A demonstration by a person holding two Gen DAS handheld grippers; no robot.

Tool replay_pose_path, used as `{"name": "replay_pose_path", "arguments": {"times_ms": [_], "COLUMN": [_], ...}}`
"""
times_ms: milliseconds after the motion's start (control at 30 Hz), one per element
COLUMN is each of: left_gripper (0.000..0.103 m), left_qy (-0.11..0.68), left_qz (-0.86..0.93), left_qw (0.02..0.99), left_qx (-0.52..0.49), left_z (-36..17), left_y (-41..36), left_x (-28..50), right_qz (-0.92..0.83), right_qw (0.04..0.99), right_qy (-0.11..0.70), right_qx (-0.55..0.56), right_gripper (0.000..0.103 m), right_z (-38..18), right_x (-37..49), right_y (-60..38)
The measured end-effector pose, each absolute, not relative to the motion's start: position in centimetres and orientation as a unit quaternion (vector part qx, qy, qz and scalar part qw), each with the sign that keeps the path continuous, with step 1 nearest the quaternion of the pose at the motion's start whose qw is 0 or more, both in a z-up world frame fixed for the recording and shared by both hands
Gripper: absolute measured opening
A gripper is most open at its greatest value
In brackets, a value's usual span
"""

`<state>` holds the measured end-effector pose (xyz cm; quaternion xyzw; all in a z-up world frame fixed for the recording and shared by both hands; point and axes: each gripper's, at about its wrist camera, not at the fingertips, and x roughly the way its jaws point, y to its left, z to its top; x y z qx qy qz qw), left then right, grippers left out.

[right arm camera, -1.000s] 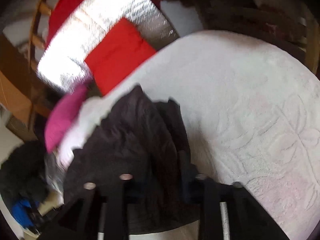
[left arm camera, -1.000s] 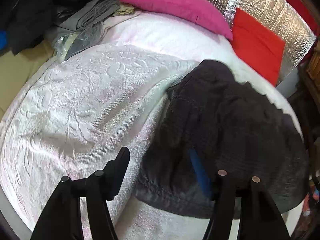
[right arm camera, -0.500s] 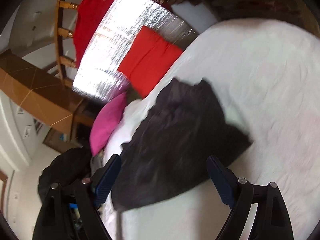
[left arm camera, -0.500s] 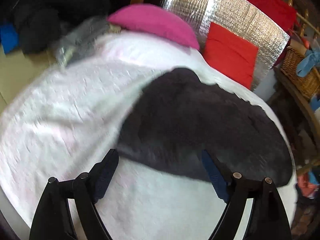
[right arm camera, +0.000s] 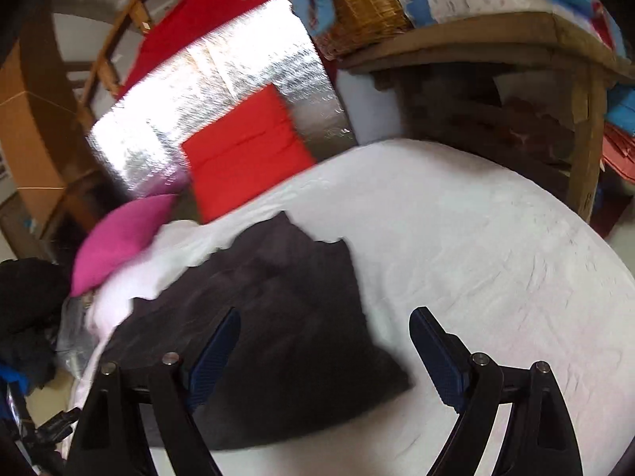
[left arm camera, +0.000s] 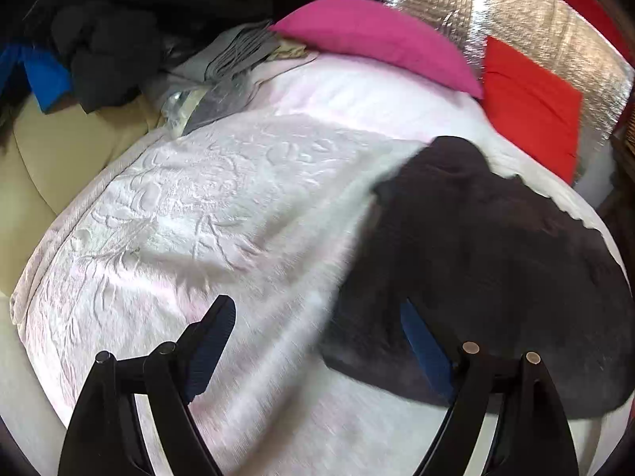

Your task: Fold large clothes

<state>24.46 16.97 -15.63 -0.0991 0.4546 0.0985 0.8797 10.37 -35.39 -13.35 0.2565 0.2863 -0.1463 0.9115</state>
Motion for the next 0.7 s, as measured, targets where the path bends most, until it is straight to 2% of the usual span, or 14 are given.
{"name": "replay_pose_path", "arguments": {"times_ms": [200,400,433,500,533,633,700], "left_gripper": [0.086,0.085,0.069,0.047,0.037,0.018,0.015], "left_qy": [0.49,0.479,0.477,0.483,0.48,0.464,0.455], "left_qz": [-0.005,-0.059,-0.067,-0.081,-0.082,-0.071,-0.058], "left_qw": [0.855,0.856,0.856,0.851,0.853,0.867,0.877], "left_qx": [-0.17,-0.184,-0.187,-0.191,-0.19,-0.167,-0.147], "left_z": [-17.7,-17.9,-17.9,-18.1,-18.1,-17.2,-16.4], "left_y": [18.2,17.8,17.6,17.1,16.8,15.8,15.1], "left_x": [27.6,28.1,28.1,28.4,28.4,27.9,27.3], "right_qz": [-0.118,-0.09,-0.078,-0.063,-0.062,-0.073,-0.08], "right_qw": [0.883,0.862,0.861,0.859,0.86,0.873,0.884], "right_qy": [0.345,0.405,0.405,0.405,0.406,0.401,0.385], "right_qx": [0.296,0.29,0.298,0.307,0.302,0.268,0.254], "right_gripper": [0.089,0.088,0.087,0.077,0.068,0.042,0.035], "right_z": [-17.4,-20.5,-20.6,-20.7,-20.6,-19.6,-18.4], "right_x": [14.9,17.8,18.0,18.4,18.4,18.6,18.2], "right_y": [-38.9,-38.2,-38.0,-37.7,-37.4,-36.3,-36.0]}}
